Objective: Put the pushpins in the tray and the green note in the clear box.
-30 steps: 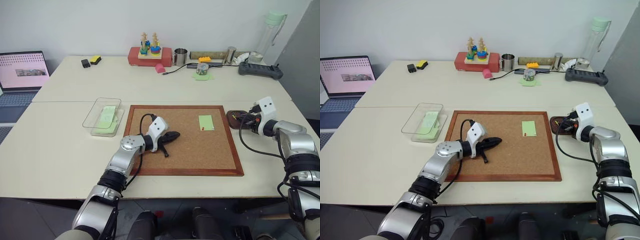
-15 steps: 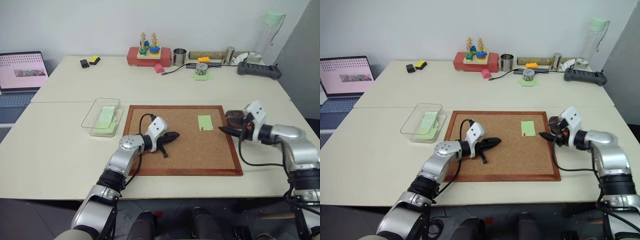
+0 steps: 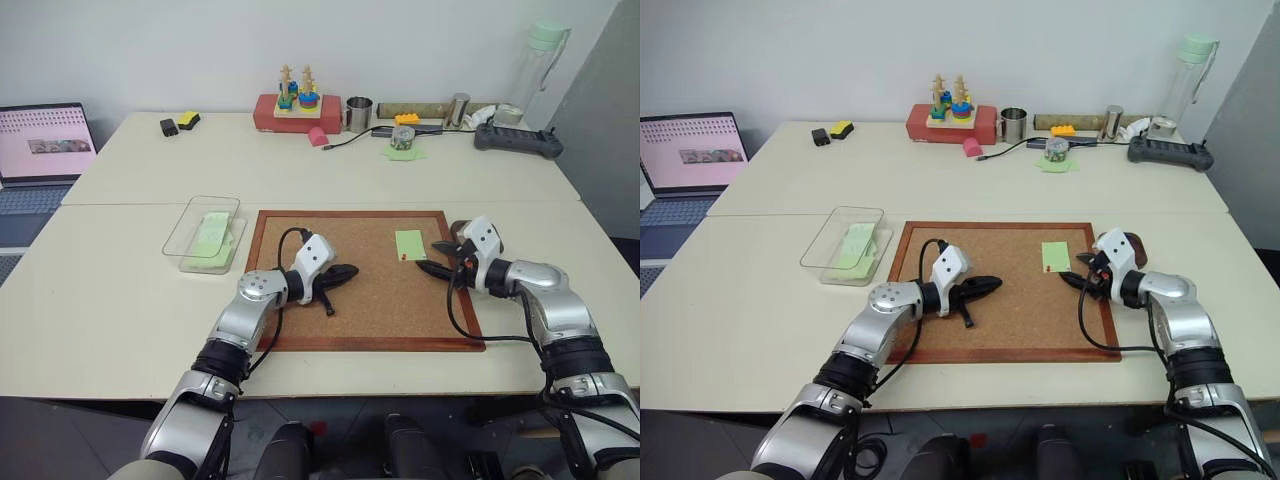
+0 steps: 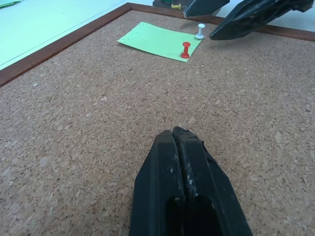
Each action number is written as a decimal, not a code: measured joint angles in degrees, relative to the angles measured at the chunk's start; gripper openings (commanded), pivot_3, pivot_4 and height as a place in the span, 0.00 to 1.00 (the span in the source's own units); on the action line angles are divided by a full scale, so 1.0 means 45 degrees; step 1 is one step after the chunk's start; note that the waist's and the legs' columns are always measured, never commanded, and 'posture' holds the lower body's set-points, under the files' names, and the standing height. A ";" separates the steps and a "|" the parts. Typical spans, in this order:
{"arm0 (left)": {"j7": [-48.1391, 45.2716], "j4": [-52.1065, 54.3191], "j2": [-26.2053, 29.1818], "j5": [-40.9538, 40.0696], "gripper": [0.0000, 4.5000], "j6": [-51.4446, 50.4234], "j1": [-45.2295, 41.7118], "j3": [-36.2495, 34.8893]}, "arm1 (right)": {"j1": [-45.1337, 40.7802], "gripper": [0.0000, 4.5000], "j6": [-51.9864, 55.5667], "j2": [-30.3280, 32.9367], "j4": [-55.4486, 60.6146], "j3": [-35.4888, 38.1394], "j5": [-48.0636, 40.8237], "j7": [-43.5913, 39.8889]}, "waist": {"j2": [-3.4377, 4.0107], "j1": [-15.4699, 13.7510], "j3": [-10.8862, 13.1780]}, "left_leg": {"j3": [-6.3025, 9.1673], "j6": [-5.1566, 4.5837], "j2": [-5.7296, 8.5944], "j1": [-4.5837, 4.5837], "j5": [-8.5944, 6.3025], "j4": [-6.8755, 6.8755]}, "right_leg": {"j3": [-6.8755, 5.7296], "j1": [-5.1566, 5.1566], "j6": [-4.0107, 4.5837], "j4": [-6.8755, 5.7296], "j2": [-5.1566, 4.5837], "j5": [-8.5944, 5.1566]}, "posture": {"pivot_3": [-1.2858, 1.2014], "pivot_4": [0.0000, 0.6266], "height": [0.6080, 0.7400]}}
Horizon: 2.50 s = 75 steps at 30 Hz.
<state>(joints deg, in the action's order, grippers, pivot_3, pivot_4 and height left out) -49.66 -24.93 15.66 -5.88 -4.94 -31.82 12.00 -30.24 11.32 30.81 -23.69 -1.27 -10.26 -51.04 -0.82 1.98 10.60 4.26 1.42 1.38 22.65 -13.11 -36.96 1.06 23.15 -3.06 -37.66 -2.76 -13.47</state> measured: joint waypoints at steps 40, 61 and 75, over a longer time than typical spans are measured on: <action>0.0052 0.0179 0.0190 0.0092 0.00 -0.0164 0.0167 0.0181 | -0.0523 0.01 0.2466 0.0905 0.0648 0.2019 -0.1471 0.1406 | 0.0006 -0.0018 -0.0005 | -0.0001 -0.0001 -0.0011 -0.0009 0.0000 0.0003 | 0.0012 -0.0004 0.0006 -0.0002 0.0014 -0.0004 | 0.52 0.24 1.00; 0.0016 0.0348 0.0203 0.0097 0.00 -0.0162 0.0193 0.0227 | -0.1404 0.54 0.2070 0.0872 -0.2273 0.2658 -0.1163 0.3285 | 0.0010 -0.0011 -0.0009 | -0.0009 -0.0002 -0.0007 -0.0006 -0.0001 0.0005 | 0.0023 -0.0005 0.0006 -0.0001 0.0015 -0.0005 | 0.52 0.24 1.00; 0.0006 0.0357 0.0223 0.0100 0.00 -0.0165 0.0229 0.0226 | 0.0179 0.57 0.1325 0.0063 0.1996 -0.0046 -0.0939 0.0412 | 0.0020 -0.0004 -0.0021 | 0.0009 -0.0003 -0.0014 -0.0004 -0.0003 0.0007 | 0.0009 -0.0004 0.0003 0.0006 0.0026 -0.0007 | 0.52 0.24 1.00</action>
<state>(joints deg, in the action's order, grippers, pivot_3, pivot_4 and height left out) -49.63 -23.32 16.66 -5.43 -5.68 -30.79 13.02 -29.43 17.28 31.09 -14.71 -1.48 -14.49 -49.18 -0.73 1.96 10.51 4.30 1.41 1.31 22.63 -13.12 -36.93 1.09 23.13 -3.05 -37.64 -2.64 -13.50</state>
